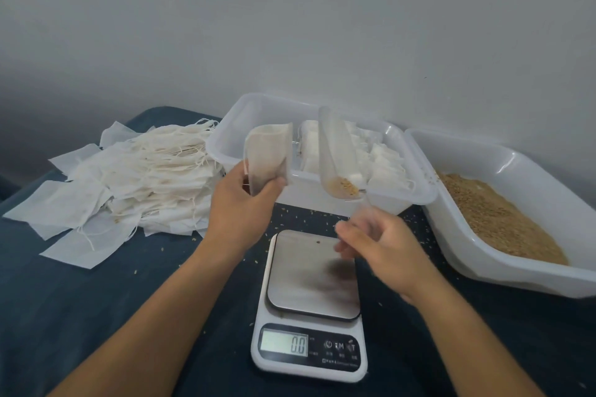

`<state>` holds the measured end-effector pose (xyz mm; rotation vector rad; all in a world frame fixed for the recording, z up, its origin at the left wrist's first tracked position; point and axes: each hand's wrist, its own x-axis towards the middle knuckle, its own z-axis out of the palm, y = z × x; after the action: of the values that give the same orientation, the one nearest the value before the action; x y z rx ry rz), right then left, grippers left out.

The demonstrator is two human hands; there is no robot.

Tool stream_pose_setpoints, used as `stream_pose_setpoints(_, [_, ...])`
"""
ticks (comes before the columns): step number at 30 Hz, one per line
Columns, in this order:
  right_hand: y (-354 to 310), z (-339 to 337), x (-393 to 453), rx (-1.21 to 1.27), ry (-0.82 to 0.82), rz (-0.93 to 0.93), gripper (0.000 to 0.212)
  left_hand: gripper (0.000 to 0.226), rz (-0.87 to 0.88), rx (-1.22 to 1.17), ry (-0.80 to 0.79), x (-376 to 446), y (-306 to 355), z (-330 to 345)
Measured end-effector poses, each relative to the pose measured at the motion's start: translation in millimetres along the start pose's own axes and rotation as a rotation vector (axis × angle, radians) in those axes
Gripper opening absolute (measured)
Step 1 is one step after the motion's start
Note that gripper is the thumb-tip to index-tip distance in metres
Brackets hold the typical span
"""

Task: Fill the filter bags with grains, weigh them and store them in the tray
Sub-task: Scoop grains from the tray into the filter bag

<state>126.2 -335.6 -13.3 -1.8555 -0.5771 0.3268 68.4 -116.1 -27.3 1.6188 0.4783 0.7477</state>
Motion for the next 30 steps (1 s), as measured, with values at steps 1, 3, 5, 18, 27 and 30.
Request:
stream_pose_setpoints(1, [1.2, 8.3, 4.0, 0.032, -0.041, -0.003, 0.024, 0.012, -0.010, -0.029, 0.025, 1.1, 0.8, -1.0])
stream_pose_setpoints(3, [4.6, 21.8, 13.3, -0.018, -0.094, -0.025, 0.022, 0.012, -0.035, -0.082, 0.054, 3.2, 1.3, -2.4])
stream_pose_setpoints(5, [6.8, 29.2, 22.7, -0.113, -0.079, -0.056, 0.015, 0.012, -0.063, -0.109, 0.055, 4.8, 1.6, -3.3])
stream_pose_setpoints(18, [3.8, -3.0, 10.1, 0.049, 0.188, -0.122, 0.017, 0.016, -0.014, 0.091, -0.511, -20.4, 0.0, 10.7])
stream_pose_setpoints(27, [-7.5, -4.5, -0.9, 0.141, 0.209, -0.315, 0.041, 0.021, 0.192, 0.188, -0.758, -27.0, 0.2, 10.8])
stream_pose_setpoints(30, [-6.9, -5.5, -4.3, 0.099, 0.218, -0.351, 0.029, 0.025, 0.240, 0.069, -0.742, -25.9, 1.5, 11.4])
